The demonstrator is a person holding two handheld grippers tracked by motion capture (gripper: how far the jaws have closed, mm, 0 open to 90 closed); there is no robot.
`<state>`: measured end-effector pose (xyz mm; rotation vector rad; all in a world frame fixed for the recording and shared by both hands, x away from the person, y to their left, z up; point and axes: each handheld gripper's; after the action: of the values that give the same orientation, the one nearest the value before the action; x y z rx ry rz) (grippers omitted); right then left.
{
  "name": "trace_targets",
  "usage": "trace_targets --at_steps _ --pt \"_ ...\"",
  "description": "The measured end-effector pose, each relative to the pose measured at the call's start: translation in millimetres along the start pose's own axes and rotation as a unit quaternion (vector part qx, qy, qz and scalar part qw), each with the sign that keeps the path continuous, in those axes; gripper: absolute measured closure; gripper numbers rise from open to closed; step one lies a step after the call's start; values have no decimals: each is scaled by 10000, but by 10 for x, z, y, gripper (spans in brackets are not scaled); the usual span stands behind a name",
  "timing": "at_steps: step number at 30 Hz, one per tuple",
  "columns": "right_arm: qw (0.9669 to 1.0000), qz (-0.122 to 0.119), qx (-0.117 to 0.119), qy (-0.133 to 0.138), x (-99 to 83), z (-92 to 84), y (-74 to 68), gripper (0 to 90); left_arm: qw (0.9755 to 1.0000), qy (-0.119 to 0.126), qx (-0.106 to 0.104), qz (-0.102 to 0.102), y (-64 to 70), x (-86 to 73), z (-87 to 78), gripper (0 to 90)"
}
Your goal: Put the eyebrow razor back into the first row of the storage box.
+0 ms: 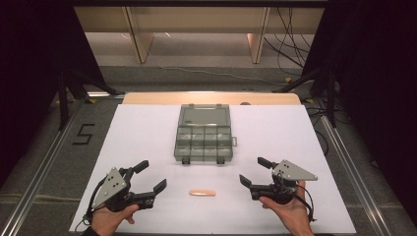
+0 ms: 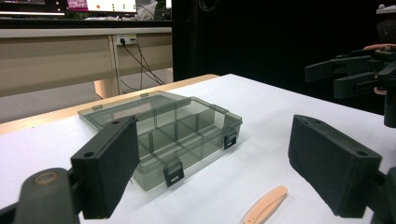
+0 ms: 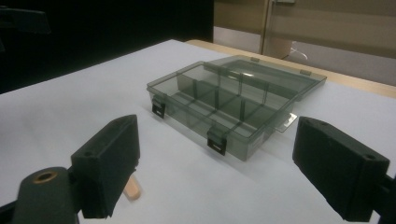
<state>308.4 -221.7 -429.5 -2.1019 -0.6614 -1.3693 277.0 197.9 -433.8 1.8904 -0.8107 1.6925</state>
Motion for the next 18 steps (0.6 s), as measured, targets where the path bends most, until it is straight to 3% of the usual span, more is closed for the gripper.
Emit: trace_targets --at_steps 8,11,14,18 --pt "9999 -149 75 -10 1 35 -10 160 10000 -4 0 -3 1 -1 -1 163" --pt "9999 -141 12 -90 10 27 -10 166 10000 -7 6 4 -2 -2 -1 163" --pt "9998 -129 116 -129 19 42 -14 166 10000 -13 4 3 -1 -2 0 164" --pt "9992 -283 120 -269 36 63 -27 166 10000 -17 6 6 -1 -3 1 163"
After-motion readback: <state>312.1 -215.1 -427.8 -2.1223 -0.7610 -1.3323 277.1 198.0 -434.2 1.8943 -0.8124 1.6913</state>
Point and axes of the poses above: each handheld gripper's, and its own axes: z roughly forward along the jaws, x roughly out of its top, y roughly to its right, and after that the axes turned 7 degrees about z, right-handed
